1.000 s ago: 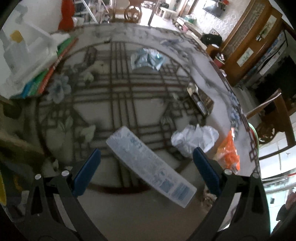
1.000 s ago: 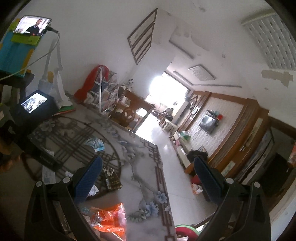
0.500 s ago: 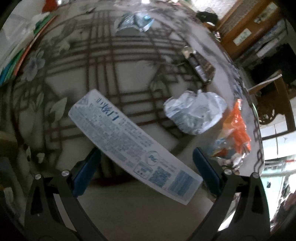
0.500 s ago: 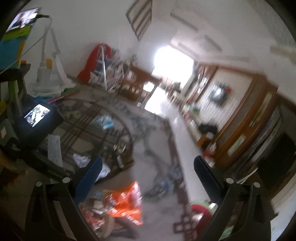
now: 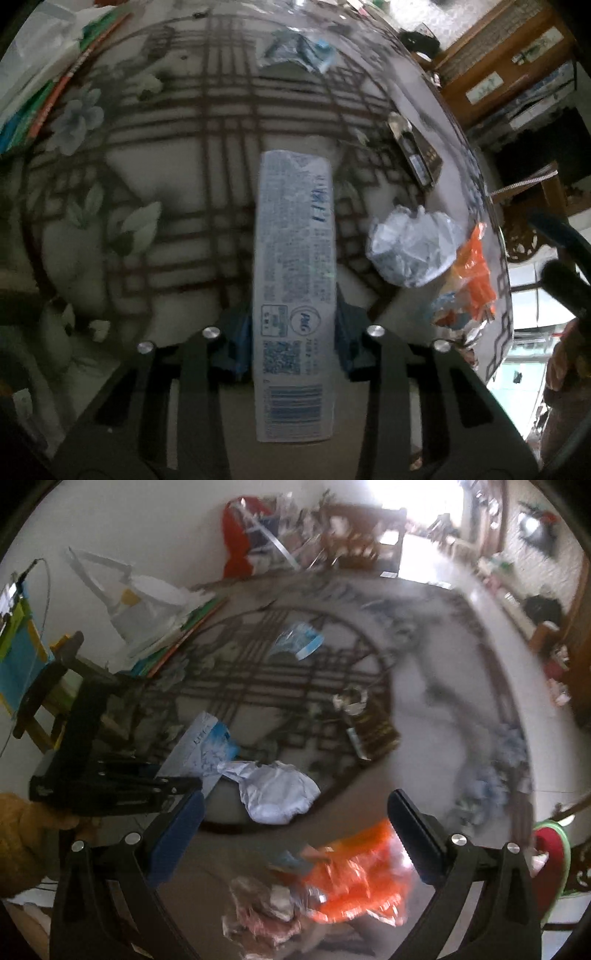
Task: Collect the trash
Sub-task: 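Grasp the white toothpaste box with the left gripper while the right gripper grasps the crumpled foil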
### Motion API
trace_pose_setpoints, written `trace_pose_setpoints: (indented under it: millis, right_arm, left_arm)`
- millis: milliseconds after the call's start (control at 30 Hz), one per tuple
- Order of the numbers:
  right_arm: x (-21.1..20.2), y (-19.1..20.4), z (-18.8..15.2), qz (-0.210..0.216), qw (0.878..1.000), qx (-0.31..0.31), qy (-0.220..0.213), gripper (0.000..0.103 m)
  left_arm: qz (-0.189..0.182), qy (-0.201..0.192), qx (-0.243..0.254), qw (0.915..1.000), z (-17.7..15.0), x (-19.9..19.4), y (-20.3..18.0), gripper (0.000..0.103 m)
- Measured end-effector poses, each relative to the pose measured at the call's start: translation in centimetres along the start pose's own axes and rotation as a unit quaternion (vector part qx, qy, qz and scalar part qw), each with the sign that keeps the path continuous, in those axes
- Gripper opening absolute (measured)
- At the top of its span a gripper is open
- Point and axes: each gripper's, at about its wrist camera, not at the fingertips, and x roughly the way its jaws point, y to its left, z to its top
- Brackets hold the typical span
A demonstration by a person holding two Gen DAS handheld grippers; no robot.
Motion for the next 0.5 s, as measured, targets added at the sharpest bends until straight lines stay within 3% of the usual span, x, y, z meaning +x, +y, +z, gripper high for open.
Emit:
trace_pose_setpoints:
  millis: [33,100,133,433,467,500]
  right_arm:
    - [1.2,0.1,0.5,0.005,1.0,-0.009,0.018,0.095]
    - [2.8,0.3,1.1,0.012,0.999,-0.021,0.041,0.095]
    - [3.9,0.6,1.4,0.018,0.998,-0.026,0.056,0.095]
    - [7.2,1.1,1.5,0.01,0.994,-0.038,0.101,0.095]
    - [7.4,1.1,1.5,0.009,0.994,-0.036,0.102,0.095]
    - [7.5,1.1,1.5,0.008,0.994,-0.035,0.104,0.095]
  left_arm:
    - [0.008,-0.005,0.001,1.0,0.0,-0.3,0.1,0.04]
    - [0.016,-0.018,0.0,0.9997,0.0,-1.0,0.3,0.072]
    - [0.017,-0.018,0.0,0.9997,0.1,-1.0,0.3,0.077]
    - [0.021,-0.012,0.006,0.9997,0.3,0.1,-0.4,0.078]
    - [0.029,-0.013,0.017,0.9993,0.3,0.2,-0.7,0.073]
    - [0.038,-0.011,0.022,0.999,0.4,0.5,-0.9,0.056]
